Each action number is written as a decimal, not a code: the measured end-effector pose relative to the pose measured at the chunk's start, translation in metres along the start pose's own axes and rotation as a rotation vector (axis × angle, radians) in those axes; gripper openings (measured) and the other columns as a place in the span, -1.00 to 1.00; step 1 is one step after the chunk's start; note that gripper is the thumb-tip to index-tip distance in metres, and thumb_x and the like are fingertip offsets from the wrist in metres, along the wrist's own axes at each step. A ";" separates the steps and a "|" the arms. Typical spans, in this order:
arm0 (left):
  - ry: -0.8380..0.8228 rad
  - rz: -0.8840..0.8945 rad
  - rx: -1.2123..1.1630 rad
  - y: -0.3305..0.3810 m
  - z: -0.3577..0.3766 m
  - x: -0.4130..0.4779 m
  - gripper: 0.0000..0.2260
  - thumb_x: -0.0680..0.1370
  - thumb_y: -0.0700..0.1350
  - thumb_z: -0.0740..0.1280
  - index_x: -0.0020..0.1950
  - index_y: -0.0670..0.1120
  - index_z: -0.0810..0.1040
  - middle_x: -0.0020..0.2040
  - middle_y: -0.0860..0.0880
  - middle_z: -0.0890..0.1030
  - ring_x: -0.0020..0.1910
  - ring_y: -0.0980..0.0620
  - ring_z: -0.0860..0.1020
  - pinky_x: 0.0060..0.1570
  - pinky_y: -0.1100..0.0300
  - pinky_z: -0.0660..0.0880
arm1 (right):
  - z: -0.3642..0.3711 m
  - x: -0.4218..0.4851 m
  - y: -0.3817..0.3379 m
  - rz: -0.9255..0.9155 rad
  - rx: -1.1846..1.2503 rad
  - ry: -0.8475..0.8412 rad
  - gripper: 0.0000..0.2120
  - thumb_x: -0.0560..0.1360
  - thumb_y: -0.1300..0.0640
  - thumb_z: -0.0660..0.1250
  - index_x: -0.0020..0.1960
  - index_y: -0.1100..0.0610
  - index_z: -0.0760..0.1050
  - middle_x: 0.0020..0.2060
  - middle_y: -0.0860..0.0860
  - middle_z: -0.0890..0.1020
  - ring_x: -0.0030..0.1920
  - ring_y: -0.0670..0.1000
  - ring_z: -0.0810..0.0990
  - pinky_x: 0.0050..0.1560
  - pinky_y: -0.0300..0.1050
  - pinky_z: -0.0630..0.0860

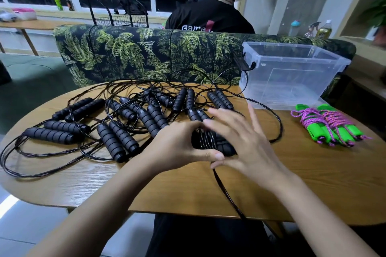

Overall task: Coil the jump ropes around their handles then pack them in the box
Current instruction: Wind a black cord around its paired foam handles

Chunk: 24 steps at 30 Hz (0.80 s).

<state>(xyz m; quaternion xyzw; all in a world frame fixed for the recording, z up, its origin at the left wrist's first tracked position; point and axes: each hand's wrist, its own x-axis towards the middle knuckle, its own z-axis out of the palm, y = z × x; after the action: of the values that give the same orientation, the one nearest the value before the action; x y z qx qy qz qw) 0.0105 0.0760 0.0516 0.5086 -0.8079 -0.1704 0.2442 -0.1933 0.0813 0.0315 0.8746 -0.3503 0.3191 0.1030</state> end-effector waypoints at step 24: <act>0.204 -0.215 -0.561 0.014 0.064 -0.003 -0.79 0.56 -0.08 0.40 -0.25 -0.12 0.66 -0.40 0.14 0.56 -0.53 0.21 0.42 -0.44 0.32 0.32 | 0.004 -0.025 0.012 0.982 1.012 0.474 -0.63 0.36 0.18 0.51 0.16 0.08 0.63 -0.09 -0.15 0.72 -0.01 -0.20 0.66 0.01 -0.34 0.54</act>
<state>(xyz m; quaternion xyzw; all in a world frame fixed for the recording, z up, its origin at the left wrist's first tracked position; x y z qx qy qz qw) -0.0352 0.0860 0.0061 0.5182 -0.6424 -0.3594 0.4355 -0.2131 0.0848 0.0120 0.4653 -0.4794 0.6311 -0.3942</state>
